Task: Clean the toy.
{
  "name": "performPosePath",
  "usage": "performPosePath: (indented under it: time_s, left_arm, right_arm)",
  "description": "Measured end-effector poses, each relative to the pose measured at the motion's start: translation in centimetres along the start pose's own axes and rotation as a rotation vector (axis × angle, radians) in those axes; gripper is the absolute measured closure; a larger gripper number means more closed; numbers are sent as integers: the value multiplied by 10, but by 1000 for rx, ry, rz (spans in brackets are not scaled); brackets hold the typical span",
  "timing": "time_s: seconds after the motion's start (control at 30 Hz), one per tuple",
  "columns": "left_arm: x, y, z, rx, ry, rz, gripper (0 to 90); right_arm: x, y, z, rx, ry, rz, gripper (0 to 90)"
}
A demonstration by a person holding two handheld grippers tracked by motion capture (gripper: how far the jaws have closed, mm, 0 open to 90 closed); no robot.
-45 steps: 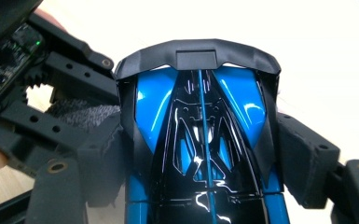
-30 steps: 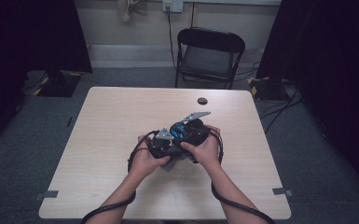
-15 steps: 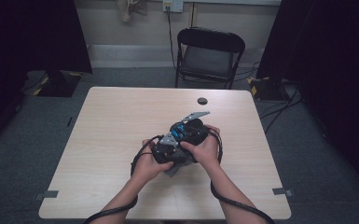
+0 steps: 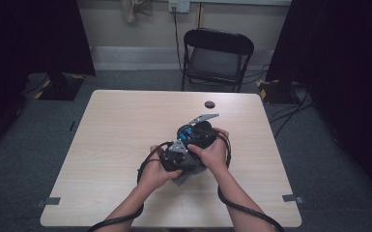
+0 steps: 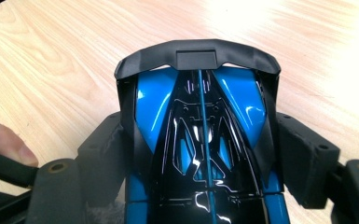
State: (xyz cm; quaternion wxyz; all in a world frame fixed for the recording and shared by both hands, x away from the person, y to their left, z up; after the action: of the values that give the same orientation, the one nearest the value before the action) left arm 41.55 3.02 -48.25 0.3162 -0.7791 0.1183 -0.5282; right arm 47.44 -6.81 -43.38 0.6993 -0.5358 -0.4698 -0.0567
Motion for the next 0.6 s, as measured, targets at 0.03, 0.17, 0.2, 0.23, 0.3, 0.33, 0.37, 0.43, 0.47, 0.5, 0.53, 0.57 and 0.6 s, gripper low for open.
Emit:
performPosePath:
  time_s: [0.03,0.17,0.2,0.23,0.3,0.33,0.37,0.43,0.47,0.5,0.53,0.57,0.6]
  left_arm:
    - [-1,0,0,-2,-5,0,716]
    - [-3,0,-1,-17,-15,-12,716]
    - [-3,0,-1,-21,-19,-18,716]
    - [-3,0,-2,-22,-17,-19,716]
    - [-3,-1,-3,-30,-21,-25,716]
    - [-3,-1,-3,-35,-23,-27,716]
    - [-3,-1,-4,-38,-27,-34,715]
    - [-4,-1,-5,-44,-32,-42,715]
    - [-4,-1,-5,-50,-30,-47,716]
    - [-5,-1,-6,-51,-29,-44,715]
    - [-5,0,-7,-57,-29,-46,716]
    - [-5,1,-8,-64,-27,-46,716]
    - [-5,2,-10,-65,-25,-45,716]
  right_arm:
    - [0,0,0,1,1,0,260]
    - [1,1,0,3,1,1,260]
    - [1,0,0,1,0,-1,260]
    - [2,0,0,1,2,-2,260]
    - [2,-1,-1,1,5,-6,260]
    - [3,-1,-1,3,8,-6,260]
    - [3,-2,-1,1,11,-9,260]
    - [4,-2,-2,6,15,-13,260]
    - [4,-3,-2,4,19,-13,260]
    - [5,-3,-2,6,23,-15,260]
    - [5,-3,-2,4,23,-15,260]
    - [5,-3,-2,3,22,-15,260]
    - [6,-3,-3,5,21,-15,260]
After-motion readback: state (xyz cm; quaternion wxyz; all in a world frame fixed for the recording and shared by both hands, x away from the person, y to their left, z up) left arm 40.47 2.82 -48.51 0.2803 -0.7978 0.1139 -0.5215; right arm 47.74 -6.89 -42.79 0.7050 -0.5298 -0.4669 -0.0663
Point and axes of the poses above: each handheld gripper's, and its own axes: y roughly forward along the jaws, x roughly out of its top, z roughly to its left, the point moved 4 cm from there along y, roughly forward along the jaws, and after that the axes turned 7 degrees about -x, right-handed, at the moved point
